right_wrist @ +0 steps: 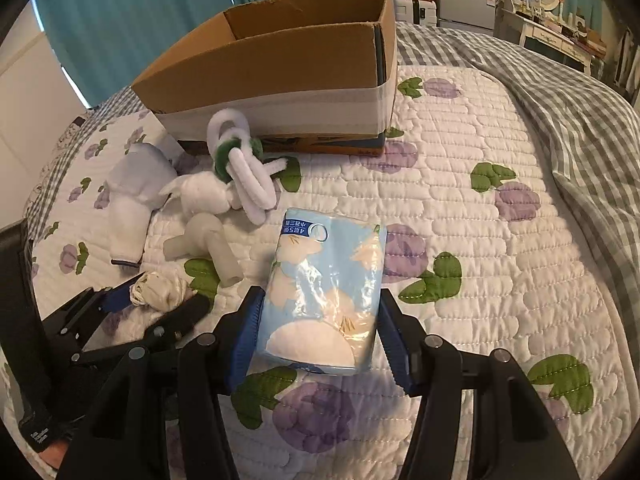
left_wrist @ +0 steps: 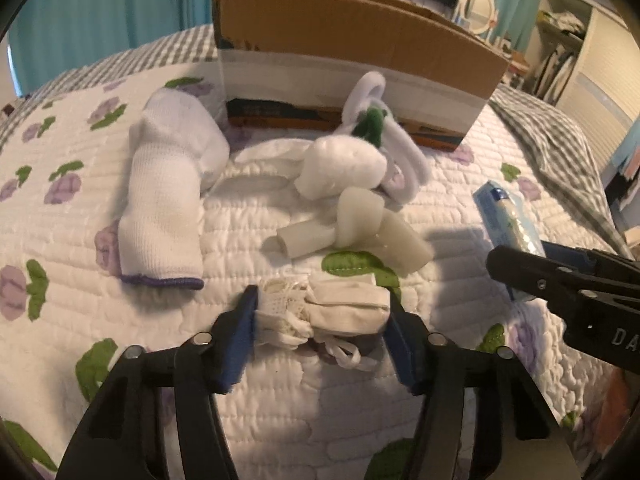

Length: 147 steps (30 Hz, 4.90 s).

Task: Organize soft objects
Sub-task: 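Grasp the folded white glove with left tool while right tool grasps blue tissue pack, then carry glove and blue tissue pack into the box and release both, then grasp the white sock with left tool while right tool grasps white plastic piece, then carry sock and plastic piece into the box and open both tools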

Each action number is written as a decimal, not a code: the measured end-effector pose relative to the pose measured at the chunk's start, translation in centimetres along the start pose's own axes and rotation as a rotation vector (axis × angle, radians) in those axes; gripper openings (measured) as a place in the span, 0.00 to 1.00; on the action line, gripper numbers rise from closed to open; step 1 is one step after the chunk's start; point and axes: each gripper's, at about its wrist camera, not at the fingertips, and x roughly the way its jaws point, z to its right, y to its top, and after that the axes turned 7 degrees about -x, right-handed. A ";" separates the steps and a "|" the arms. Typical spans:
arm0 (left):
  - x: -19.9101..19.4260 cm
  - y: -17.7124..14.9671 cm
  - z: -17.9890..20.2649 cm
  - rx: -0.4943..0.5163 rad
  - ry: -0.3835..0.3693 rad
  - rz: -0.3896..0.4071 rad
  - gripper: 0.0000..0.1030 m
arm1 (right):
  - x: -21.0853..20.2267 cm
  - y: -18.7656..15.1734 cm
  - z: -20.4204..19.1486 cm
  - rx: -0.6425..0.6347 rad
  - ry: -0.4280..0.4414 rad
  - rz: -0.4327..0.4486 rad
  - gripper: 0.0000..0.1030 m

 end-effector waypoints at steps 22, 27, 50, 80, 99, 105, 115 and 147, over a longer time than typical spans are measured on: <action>-12.5 0.8 1.4 0.093 -0.050 0.193 0.55 | -13.3 2.5 -3.4 -0.106 -0.089 0.247 0.54; -15.8 4.1 2.4 0.139 -0.068 0.267 0.55 | -17.3 5.6 -3.9 -0.130 -0.085 0.333 0.54; -0.1 22.9 3.8 0.264 0.019 0.260 0.55 | -1.7 22.5 2.0 -0.104 -0.076 0.299 0.54; -23.7 18.1 2.6 0.285 0.024 0.600 0.87 | -25.8 16.9 -4.1 -0.132 -0.160 0.550 0.83; -10.9 10.2 -5.4 0.182 0.063 0.270 0.87 | -9.6 8.2 -8.3 -0.056 -0.083 0.253 0.88; -4.2 7.2 -6.4 0.200 0.097 0.130 0.84 | -0.5 5.4 -8.4 -0.050 -0.083 0.104 0.83; -0.6 5.6 -7.9 0.182 0.074 0.016 0.84 | 6.0 3.8 -7.5 0.024 0.024 -0.009 0.64; -8.5 4.2 -6.3 0.156 0.018 0.091 0.25 | -5.6 0.5 -8.3 -0.028 0.089 0.174 0.13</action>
